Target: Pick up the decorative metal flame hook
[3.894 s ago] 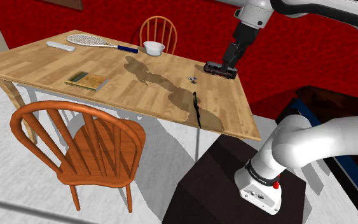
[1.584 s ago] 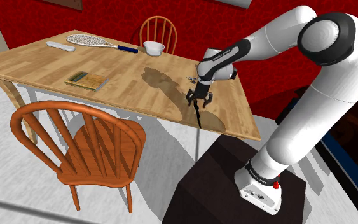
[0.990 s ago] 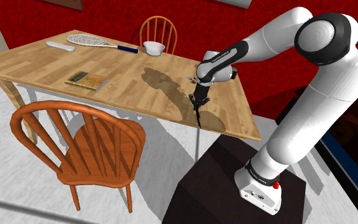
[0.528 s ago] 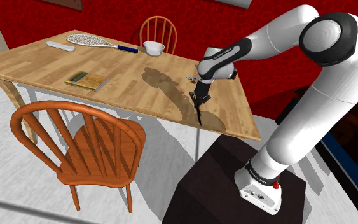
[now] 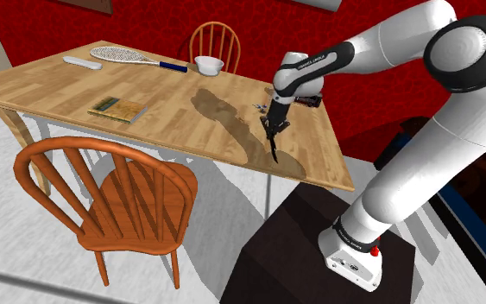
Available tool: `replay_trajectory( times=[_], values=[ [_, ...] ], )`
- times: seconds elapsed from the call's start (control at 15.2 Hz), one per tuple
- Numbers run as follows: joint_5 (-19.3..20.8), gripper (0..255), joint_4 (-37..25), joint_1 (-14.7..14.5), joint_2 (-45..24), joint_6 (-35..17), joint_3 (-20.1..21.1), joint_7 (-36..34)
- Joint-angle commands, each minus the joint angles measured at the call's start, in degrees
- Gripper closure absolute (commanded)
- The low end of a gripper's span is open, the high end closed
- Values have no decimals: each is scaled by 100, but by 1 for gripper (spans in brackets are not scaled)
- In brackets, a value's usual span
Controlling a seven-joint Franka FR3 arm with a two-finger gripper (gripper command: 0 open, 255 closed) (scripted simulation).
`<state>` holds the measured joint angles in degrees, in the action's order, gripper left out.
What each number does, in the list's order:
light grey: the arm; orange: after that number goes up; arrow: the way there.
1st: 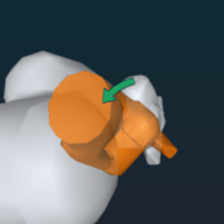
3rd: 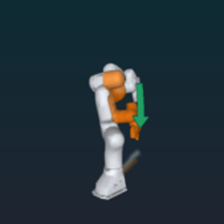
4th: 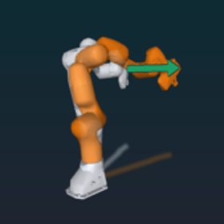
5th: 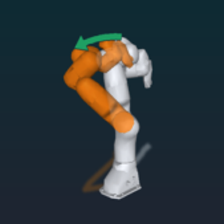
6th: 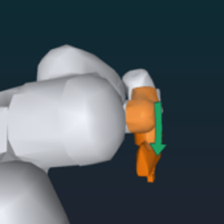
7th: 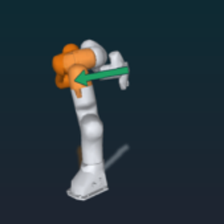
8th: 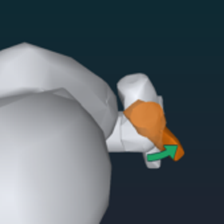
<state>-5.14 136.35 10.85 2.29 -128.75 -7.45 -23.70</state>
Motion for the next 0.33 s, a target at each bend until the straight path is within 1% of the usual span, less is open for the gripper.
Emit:
replay_trajectory(
  times=[0.0, 0.13, 0.26],
  values=[
    [24, 255, -77, 0, 84, 162, 2, -30],
    [50, 255, -139, 3, 181, 320, 3, -56],
    [51, 255, -144, 3, 188, 331, 3, -58]
  ],
)
